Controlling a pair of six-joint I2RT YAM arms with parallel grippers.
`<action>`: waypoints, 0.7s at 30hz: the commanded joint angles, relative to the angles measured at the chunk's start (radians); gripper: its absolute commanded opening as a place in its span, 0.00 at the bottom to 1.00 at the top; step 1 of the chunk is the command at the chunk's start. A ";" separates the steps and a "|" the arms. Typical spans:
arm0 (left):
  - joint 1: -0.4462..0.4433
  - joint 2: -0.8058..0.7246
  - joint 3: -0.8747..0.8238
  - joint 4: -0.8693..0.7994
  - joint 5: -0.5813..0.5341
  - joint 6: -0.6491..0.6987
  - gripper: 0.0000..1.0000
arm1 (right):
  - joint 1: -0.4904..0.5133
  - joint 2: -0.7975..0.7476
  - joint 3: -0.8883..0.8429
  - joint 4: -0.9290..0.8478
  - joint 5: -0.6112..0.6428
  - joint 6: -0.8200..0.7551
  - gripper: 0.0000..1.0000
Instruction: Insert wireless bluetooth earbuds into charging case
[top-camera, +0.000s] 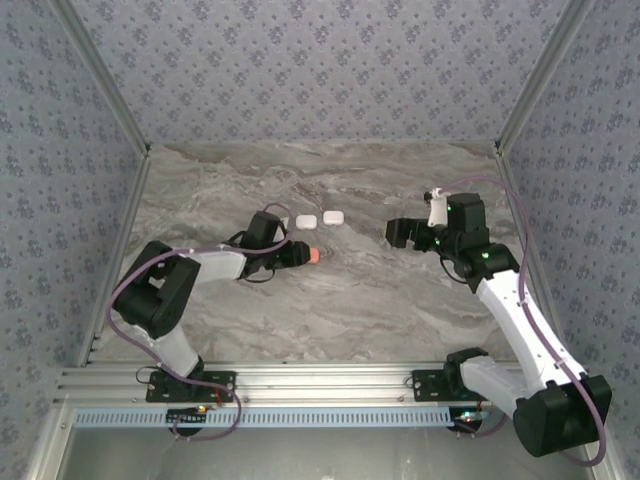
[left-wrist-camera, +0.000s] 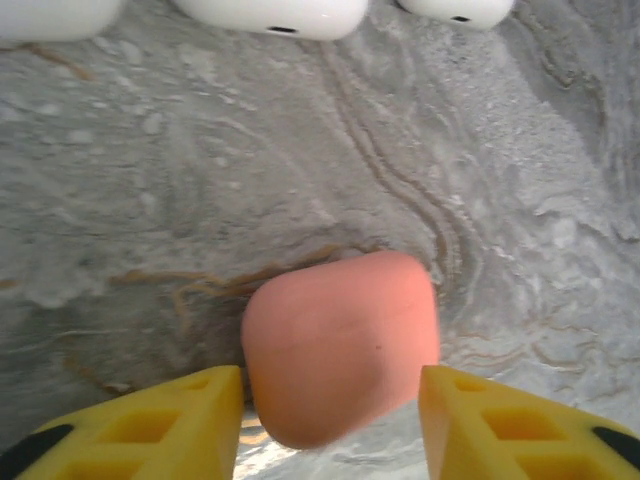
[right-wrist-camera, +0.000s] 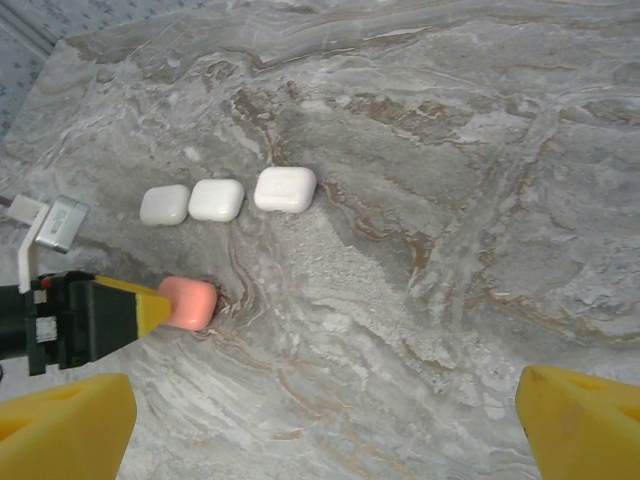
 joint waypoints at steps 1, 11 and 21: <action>0.031 -0.076 0.027 -0.073 -0.044 0.031 0.53 | -0.038 -0.024 0.006 -0.041 0.044 -0.040 1.00; 0.104 -0.371 0.005 -0.180 -0.262 0.156 0.73 | -0.148 -0.206 -0.189 0.115 0.346 0.003 1.00; 0.177 -0.702 -0.210 -0.083 -0.732 0.275 0.93 | -0.226 -0.286 -0.592 0.544 0.557 -0.005 1.00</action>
